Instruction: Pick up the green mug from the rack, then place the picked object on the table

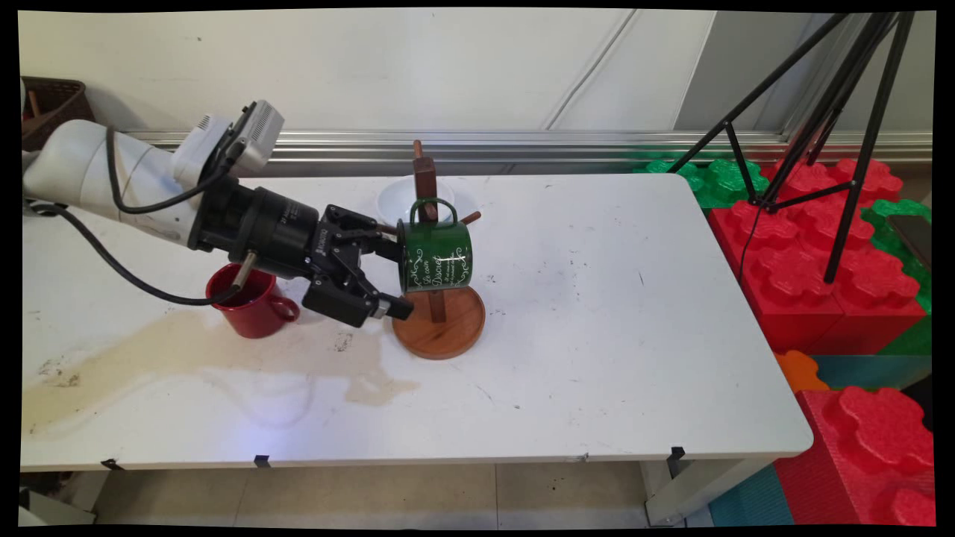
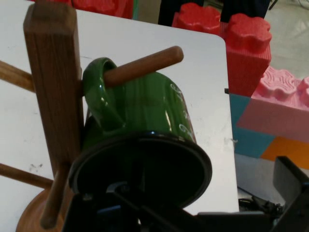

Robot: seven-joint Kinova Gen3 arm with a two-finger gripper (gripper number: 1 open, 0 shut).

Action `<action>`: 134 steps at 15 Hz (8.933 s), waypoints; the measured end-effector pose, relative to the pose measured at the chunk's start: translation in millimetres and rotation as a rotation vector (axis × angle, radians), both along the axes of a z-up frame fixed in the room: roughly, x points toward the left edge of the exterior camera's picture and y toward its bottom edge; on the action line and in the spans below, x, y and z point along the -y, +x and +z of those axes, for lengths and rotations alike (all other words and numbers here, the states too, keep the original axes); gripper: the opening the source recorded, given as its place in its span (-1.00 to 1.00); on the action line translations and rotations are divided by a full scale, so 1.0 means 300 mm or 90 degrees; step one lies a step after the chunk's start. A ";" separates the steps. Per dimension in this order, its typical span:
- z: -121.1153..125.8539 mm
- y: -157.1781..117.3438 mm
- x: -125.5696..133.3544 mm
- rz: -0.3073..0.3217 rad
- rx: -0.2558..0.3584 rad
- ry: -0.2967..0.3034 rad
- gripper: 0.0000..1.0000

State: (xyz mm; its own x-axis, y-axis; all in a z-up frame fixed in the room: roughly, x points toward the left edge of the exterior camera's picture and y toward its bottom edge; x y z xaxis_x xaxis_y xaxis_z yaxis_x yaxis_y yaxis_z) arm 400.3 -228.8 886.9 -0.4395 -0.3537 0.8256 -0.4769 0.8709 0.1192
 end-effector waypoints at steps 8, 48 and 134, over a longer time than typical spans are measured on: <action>-0.023 -0.026 -0.002 0.018 -0.014 -0.004 1.00; 0.029 -0.053 -0.057 0.016 -0.071 0.005 -1.00; -0.179 0.381 -0.255 -0.116 0.441 0.142 -1.00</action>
State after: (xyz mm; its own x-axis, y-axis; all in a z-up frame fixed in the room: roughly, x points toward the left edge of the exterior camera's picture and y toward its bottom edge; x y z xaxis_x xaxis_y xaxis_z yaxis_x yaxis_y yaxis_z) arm 514.6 -152.4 833.3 -0.9003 -0.3519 0.2563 -0.3571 0.9337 0.0278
